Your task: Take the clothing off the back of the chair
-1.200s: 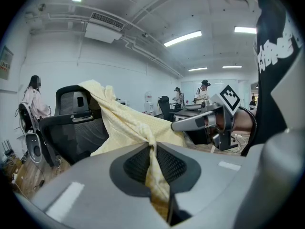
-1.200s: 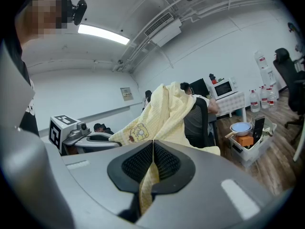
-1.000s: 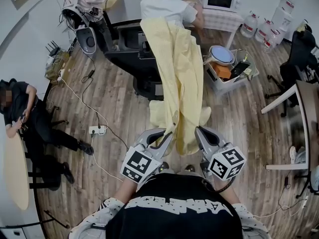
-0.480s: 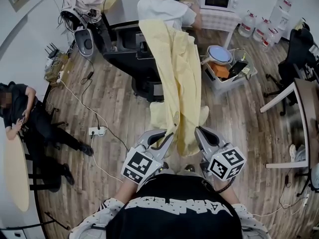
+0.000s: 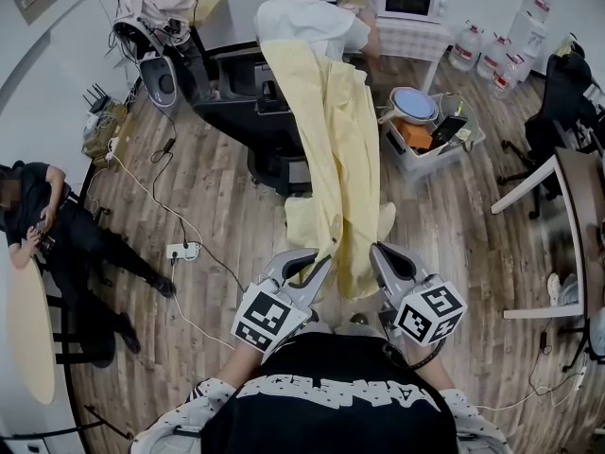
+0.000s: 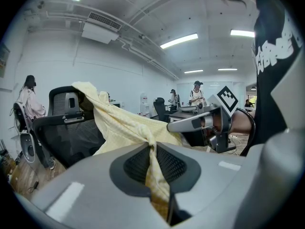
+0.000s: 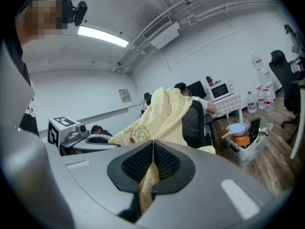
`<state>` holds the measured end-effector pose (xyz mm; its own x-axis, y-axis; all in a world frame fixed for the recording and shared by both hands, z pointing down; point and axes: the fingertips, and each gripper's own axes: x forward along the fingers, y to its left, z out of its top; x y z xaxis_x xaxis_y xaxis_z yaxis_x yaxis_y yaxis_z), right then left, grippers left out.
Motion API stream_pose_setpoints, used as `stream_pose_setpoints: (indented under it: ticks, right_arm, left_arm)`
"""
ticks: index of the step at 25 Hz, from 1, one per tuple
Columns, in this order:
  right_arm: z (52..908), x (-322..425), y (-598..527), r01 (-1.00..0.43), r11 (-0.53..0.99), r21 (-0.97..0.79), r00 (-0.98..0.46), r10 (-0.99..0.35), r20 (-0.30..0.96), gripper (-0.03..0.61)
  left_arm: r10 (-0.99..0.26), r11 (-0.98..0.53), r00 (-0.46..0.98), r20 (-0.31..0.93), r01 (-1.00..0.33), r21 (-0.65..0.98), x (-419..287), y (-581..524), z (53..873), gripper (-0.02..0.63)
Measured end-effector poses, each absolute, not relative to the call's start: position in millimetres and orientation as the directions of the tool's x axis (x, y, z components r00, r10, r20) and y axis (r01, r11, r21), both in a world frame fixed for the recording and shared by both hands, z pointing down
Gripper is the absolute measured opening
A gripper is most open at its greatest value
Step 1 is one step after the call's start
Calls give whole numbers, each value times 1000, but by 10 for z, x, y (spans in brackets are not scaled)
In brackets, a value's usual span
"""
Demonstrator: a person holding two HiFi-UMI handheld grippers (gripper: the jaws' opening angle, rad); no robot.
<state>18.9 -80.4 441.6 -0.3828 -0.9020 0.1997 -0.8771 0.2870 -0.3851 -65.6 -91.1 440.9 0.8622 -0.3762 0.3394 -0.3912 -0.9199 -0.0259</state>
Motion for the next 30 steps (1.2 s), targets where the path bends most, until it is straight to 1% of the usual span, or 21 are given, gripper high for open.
stream_pose_setpoints:
  ticks: [3, 5, 7, 10, 16, 20, 25, 30]
  right_arm:
    - [4397, 218, -773, -872, 301, -386, -392, -901, 184, 18]
    - [4340, 251, -791, -867, 330, -373, -409, -899, 156, 18]
    - [4280, 294, -803, -857, 363, -364, -435, -890, 136, 18]
    - [4200, 368, -716, -837, 412, -361, -481, -868, 122, 18]
    - [4159, 553, -640, -818, 444, -366, -510, -854, 103, 18]
    - [4109, 604, -595, -813, 459, -358, -523, -846, 102, 18]
    - [4147, 608, -538, -800, 469, -375, -536, -839, 93, 18]
    - [4128, 620, -499, -798, 475, -372, -538, -839, 85, 18]
  left_arm:
    - [-377, -921, 864, 335, -387, -37, -635, -874, 4399, 25]
    - [-395, -916, 857, 330, -394, -75, -625, -889, 4358, 25]
    - [-442, -895, 835, 327, -432, -108, -626, -913, 4302, 25]
    - [-515, -854, 798, 313, -508, -112, -619, -839, 4233, 25]
    - [-583, -807, 759, 289, -583, -95, -533, -702, 4208, 25]
    - [-603, -792, 748, 279, -604, -93, -504, -654, 4148, 25]
    - [-589, -804, 758, 281, -584, -110, -363, -512, 4153, 25]
    - [-593, -801, 755, 280, -589, -108, -412, -473, 4164, 25]
